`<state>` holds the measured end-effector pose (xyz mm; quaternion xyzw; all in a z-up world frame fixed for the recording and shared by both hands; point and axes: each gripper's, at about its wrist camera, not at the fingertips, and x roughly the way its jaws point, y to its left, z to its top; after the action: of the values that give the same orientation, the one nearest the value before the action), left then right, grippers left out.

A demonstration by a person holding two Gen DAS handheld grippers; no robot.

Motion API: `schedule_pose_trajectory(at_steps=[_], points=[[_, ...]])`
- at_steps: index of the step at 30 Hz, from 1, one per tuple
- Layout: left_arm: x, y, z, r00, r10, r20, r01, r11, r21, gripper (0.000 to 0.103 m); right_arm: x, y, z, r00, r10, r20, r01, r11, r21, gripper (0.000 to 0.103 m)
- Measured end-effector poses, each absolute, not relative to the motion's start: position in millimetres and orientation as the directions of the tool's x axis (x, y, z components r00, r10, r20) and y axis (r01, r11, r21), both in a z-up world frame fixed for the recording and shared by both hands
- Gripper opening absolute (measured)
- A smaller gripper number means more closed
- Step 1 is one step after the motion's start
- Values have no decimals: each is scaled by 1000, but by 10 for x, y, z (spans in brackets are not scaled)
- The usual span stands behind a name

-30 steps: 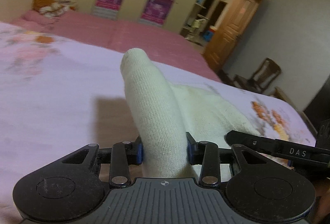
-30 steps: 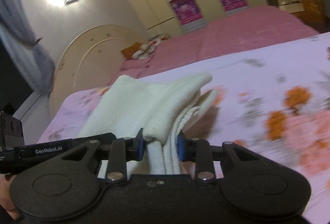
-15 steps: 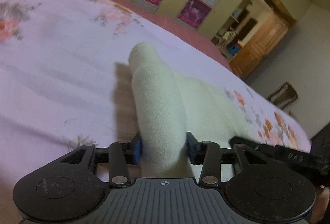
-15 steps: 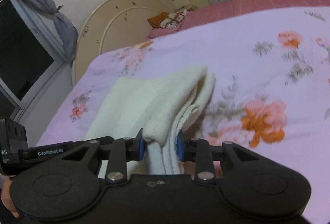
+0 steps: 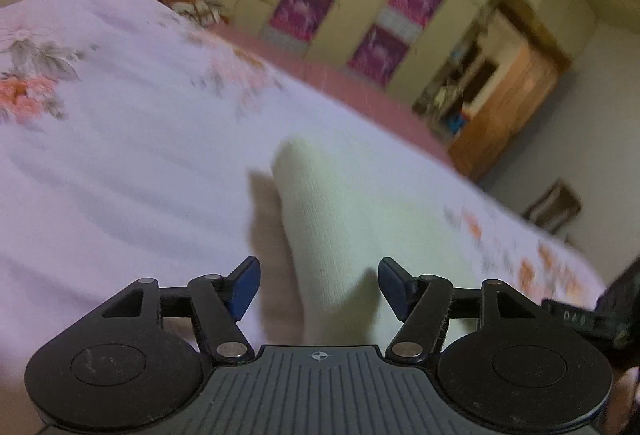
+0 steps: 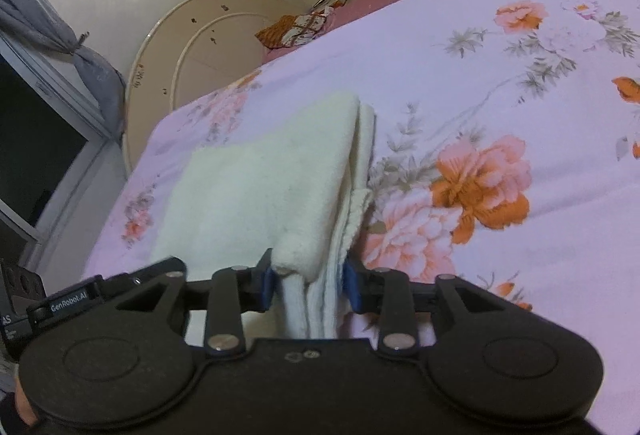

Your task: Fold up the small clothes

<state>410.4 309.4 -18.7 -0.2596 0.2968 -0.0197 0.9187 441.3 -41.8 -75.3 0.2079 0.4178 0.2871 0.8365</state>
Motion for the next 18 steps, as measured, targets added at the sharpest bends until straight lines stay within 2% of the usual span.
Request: schedule_pose_trajectory(at_steps=[1,2,4,6,7,9,10,11,14,18], points=[[4162,3169,-202,823,-193,-534,-135,848,-513,65,4476,-461,-750,496,659,-566,-294,740,604,55],[4218,3210,-213,822,-197,-535,-143,838,-527,65,4575,-500,-779,488,676,-553,-268,719,642,57],[4349,3263,-267,822,-220,-525,-135,821,-555,65,4805,-524,-889,436,721,-538,-202,661,723,56],[4489,3295,-371,818,-245,-521,-139,795,-591,65,4959,-486,-953,415,741,-528,-192,639,745,56],[4542,3298,-431,817,-255,-517,-139,784,-606,65,5010,-463,-971,411,744,-527,-195,637,746,54],[4633,3285,-527,819,-249,-516,-143,783,-606,65,5081,-402,-977,410,742,-530,-224,646,730,43],[4659,3261,-544,825,-240,-512,-136,795,-592,65,5086,-368,-957,420,737,-529,-256,656,710,33],[4688,3226,-548,833,-224,-506,-124,816,-565,65,5064,-347,-917,440,728,-526,-302,671,677,29],[4774,3108,-562,836,-172,-520,-118,871,-477,65,4946,-287,-807,508,685,-522,-423,727,541,27],[4910,2967,-516,823,-117,-556,-116,923,-366,69,4975,-230,-858,528,631,-568,-425,775,467,28]])
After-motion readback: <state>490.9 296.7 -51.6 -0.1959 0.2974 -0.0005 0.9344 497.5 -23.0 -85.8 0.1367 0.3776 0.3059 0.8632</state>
